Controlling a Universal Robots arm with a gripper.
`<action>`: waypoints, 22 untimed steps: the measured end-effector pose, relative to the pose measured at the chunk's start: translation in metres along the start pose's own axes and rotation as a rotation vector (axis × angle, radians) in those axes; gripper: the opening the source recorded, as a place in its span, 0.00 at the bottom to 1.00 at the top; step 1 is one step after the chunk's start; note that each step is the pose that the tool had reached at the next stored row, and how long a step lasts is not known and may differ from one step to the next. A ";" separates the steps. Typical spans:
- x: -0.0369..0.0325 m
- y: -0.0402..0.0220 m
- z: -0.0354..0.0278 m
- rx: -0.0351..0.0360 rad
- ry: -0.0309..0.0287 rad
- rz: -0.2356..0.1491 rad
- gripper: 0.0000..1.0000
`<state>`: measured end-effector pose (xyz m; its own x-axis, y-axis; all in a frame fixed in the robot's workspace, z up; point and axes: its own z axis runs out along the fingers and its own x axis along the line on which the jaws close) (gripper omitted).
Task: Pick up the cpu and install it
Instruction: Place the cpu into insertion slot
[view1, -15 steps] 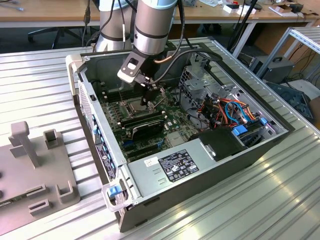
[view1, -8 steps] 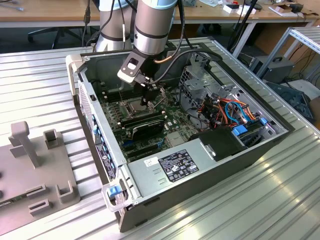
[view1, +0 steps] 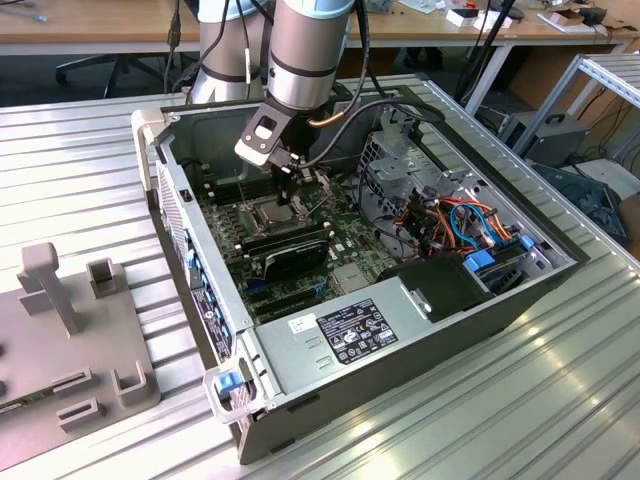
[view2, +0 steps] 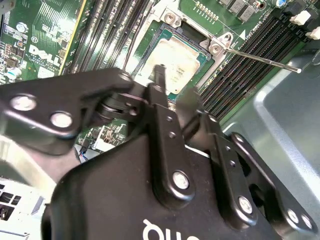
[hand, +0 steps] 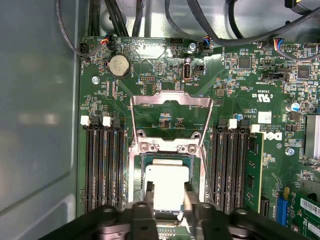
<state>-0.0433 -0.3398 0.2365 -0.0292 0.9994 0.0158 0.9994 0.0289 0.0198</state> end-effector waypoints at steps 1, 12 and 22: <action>0.0000 0.0000 0.0000 0.0000 0.0000 0.000 0.35; 0.0000 0.0000 0.0000 0.0000 -0.0013 0.000 0.11; 0.0000 0.0000 0.0003 0.0000 -0.0017 0.000 0.11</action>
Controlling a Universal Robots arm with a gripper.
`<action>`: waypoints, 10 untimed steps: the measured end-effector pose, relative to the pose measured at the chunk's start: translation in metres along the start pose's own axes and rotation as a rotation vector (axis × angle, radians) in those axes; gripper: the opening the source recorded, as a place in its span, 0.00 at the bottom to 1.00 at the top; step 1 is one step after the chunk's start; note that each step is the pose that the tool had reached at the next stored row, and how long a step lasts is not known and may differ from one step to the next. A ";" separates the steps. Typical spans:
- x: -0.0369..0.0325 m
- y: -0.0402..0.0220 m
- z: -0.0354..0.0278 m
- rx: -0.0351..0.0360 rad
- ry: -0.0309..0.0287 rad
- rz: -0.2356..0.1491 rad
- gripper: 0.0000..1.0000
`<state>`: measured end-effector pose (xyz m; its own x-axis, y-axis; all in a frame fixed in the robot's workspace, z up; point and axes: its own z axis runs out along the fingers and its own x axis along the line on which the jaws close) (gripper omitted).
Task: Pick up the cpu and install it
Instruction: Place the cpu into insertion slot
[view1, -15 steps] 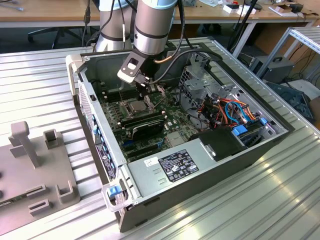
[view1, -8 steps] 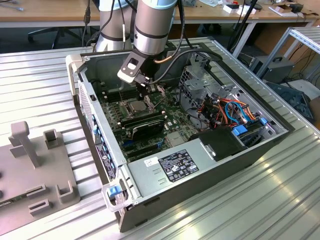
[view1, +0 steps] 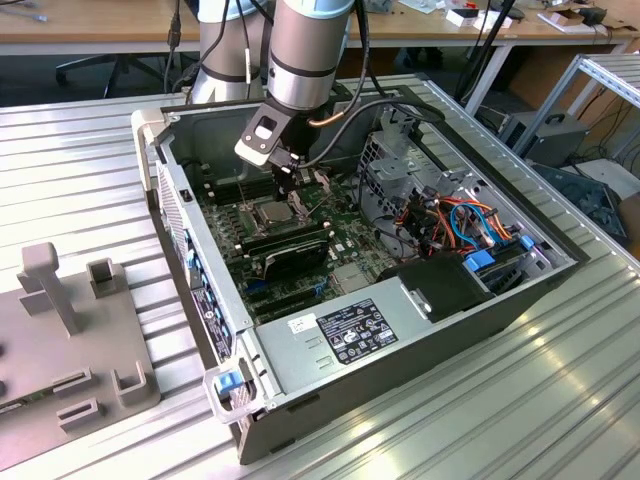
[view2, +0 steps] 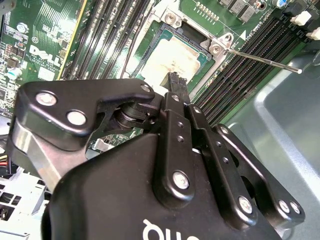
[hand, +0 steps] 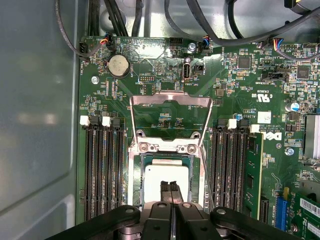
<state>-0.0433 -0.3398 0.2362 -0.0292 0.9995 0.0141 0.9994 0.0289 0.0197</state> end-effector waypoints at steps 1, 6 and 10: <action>0.0000 0.0000 0.0004 -0.0002 0.0002 0.000 0.11; -0.0001 -0.0001 0.0060 0.0000 -0.0010 0.000 0.11; -0.0002 -0.0002 0.0121 0.0001 -0.0026 0.000 0.11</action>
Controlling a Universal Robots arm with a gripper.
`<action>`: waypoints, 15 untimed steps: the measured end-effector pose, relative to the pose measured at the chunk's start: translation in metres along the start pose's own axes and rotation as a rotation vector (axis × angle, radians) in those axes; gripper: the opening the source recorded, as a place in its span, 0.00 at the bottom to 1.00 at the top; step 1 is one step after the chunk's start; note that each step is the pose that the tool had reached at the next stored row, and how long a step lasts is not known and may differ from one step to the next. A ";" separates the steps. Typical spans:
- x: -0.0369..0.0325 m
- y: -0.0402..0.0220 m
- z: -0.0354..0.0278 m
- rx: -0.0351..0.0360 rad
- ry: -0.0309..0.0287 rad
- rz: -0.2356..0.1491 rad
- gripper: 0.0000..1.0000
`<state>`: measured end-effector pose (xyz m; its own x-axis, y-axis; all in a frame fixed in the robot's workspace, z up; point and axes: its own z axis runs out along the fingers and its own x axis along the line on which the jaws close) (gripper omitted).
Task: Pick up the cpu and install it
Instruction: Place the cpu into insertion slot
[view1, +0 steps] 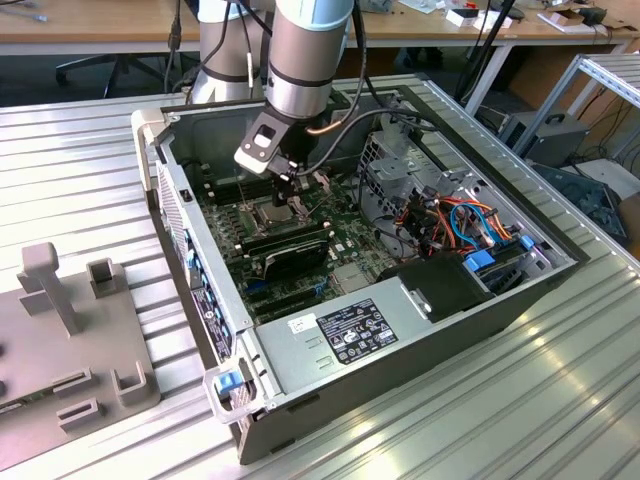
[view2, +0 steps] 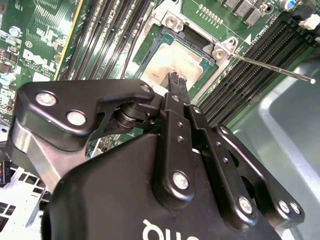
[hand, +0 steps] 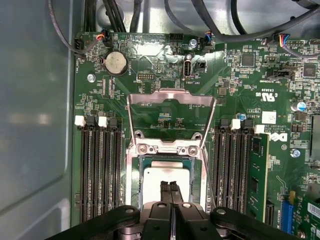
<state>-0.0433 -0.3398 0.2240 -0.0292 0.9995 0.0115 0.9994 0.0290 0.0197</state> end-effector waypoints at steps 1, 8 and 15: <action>0.0000 0.0000 0.0004 0.0000 0.0000 0.000 0.11; -0.0007 -0.0001 0.0017 0.0000 0.0000 0.000 0.11; -0.0008 -0.0006 0.0072 0.0000 0.0000 0.000 0.11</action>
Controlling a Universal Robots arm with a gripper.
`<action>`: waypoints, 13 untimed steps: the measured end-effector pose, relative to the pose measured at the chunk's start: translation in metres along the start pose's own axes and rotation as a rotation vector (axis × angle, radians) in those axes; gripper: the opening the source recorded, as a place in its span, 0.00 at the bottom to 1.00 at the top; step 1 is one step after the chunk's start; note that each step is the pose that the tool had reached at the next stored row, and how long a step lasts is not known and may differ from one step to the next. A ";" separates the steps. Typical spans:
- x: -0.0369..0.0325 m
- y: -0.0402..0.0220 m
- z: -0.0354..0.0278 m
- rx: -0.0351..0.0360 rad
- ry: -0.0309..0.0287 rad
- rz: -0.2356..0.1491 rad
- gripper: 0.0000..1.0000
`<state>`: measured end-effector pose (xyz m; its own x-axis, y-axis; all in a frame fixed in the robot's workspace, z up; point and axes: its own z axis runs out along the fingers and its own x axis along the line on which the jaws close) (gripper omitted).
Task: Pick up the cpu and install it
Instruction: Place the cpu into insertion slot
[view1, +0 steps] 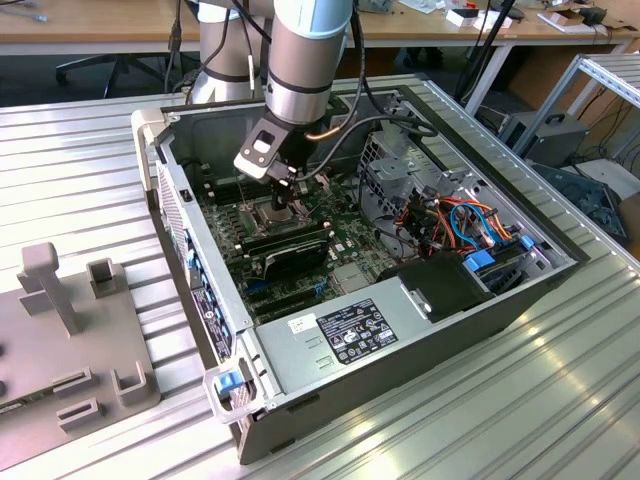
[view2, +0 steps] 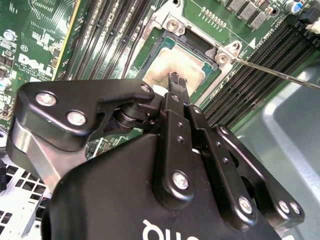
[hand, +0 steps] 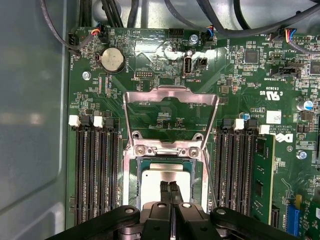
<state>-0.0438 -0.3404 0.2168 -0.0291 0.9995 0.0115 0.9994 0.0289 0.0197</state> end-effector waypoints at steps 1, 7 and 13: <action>0.0000 -0.0002 0.0002 0.0000 0.0000 0.000 0.11; 0.0000 -0.0007 0.0004 0.0000 0.0000 0.000 0.11; 0.0001 -0.0034 0.0014 0.0000 0.0000 0.000 0.11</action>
<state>-0.0472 -0.3404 0.2153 -0.0292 0.9995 0.0115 0.9994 0.0290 0.0196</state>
